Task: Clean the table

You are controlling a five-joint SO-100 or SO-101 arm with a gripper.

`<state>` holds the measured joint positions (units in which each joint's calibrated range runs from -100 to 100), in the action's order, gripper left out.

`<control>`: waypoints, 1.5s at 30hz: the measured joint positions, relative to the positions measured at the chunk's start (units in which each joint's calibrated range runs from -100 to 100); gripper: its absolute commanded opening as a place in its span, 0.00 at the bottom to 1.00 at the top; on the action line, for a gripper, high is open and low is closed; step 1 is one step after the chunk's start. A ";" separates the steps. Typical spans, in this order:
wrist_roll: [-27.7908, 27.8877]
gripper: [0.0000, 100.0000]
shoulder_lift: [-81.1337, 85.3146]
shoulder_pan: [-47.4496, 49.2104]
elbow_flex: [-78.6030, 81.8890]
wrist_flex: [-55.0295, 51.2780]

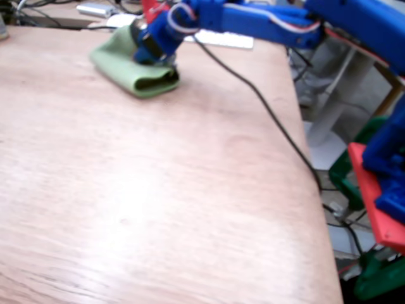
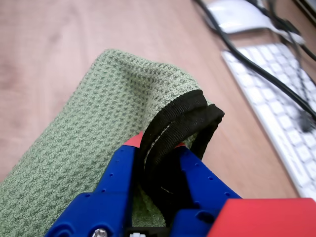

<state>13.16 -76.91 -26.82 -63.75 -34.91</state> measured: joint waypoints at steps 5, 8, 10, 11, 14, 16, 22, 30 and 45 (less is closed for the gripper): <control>3.66 0.01 -1.82 -15.97 -0.09 0.00; 4.84 0.01 -2.59 -24.89 0.63 -0.66; 6.89 0.01 -2.08 -27.90 2.34 -4.31; 7.52 0.01 -1.04 -29.31 2.71 -6.29; 8.89 0.01 3.20 -34.01 5.68 -13.17; 10.26 0.01 6.66 -37.20 8.66 -17.97; 10.40 0.01 20.15 -39.36 15.15 -23.27; 10.35 0.01 67.19 -16.25 17.58 -53.33; -8.94 0.01 89.41 59.56 56.99 -64.10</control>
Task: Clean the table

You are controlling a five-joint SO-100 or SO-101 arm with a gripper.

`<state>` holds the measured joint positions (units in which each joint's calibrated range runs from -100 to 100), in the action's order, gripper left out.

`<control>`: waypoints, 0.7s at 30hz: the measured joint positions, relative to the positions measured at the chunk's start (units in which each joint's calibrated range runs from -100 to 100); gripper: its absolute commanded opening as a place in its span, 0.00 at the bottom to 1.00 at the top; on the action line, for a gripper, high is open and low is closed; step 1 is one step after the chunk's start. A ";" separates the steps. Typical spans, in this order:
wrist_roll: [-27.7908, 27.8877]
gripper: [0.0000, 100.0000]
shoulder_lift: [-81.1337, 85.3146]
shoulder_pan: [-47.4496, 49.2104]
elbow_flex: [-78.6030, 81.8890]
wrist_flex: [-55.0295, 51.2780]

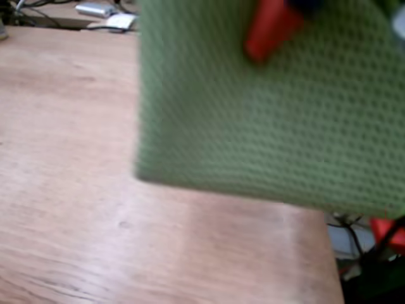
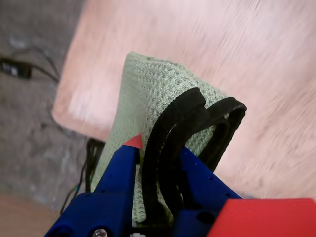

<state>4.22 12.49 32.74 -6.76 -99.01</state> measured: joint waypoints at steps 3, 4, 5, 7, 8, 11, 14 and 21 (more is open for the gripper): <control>0.00 0.01 0.00 0.75 11.18 0.00; -0.05 0.01 0.00 0.75 12.62 0.00; 0.00 0.01 0.00 0.85 13.53 0.00; 0.00 0.01 -0.78 0.85 15.96 2.15; 0.00 0.01 -2.77 0.85 17.04 5.55; 0.00 0.01 -6.57 1.13 17.31 13.66; -0.05 0.01 -10.98 2.16 17.31 17.81; -0.59 0.02 -18.24 11.55 17.40 25.34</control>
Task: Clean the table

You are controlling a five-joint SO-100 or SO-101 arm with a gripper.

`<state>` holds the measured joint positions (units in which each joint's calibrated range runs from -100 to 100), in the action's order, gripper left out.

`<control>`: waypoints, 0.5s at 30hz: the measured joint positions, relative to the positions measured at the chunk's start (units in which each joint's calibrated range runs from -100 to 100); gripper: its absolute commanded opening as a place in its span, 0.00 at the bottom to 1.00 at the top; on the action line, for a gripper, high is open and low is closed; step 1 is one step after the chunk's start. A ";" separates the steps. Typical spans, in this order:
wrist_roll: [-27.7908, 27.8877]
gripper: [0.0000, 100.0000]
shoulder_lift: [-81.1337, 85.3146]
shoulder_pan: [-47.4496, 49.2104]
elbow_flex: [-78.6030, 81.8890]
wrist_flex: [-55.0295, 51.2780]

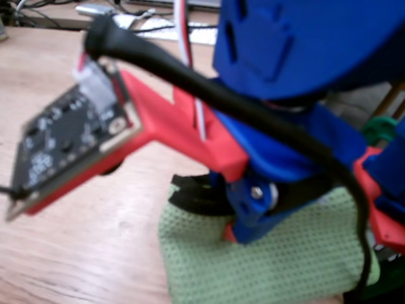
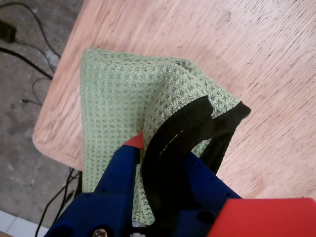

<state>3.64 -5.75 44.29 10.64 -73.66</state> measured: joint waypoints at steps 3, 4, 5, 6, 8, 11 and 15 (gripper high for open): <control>0.34 0.06 -0.95 -0.75 0.09 1.33; 0.54 0.11 -1.30 -0.75 0.09 1.74; 0.54 0.16 -1.99 -0.75 0.09 1.82; 0.54 0.20 -3.03 -1.03 0.09 2.07; 0.54 0.26 -4.32 -1.22 0.00 2.07; 0.59 0.28 -4.50 -1.22 0.00 2.07; 0.88 0.28 -4.50 -1.22 0.00 2.40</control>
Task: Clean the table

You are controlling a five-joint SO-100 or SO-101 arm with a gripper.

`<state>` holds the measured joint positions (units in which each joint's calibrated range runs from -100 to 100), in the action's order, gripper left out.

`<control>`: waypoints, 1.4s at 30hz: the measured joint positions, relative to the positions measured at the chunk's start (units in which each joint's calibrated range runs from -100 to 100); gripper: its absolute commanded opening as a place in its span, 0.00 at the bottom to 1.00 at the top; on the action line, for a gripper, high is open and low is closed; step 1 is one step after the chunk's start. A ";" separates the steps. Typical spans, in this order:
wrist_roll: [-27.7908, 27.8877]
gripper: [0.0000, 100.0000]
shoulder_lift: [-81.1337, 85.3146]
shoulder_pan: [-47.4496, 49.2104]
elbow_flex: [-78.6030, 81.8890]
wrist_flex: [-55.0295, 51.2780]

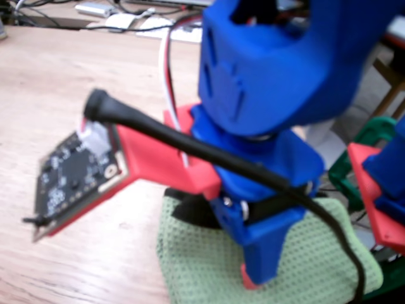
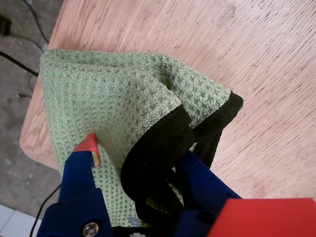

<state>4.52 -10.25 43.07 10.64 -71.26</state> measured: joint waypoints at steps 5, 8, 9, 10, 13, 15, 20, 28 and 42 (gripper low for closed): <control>0.00 0.28 2.08 -7.98 0.00 0.00; 0.00 0.28 6.92 -8.74 0.00 -0.33; 0.00 0.28 7.87 -8.27 0.00 -0.33; 0.00 0.28 8.13 -7.52 0.00 -0.33; 0.00 0.28 12.62 -7.80 0.09 -0.50; 1.07 0.27 18.24 -7.05 0.09 -0.50; 3.13 0.13 33.81 -14.28 0.54 -0.66; 3.13 0.01 64.42 -27.90 21.19 -10.27; 3.57 0.01 101.77 -27.90 68.53 -6.21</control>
<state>8.08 91.53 15.17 79.17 -77.47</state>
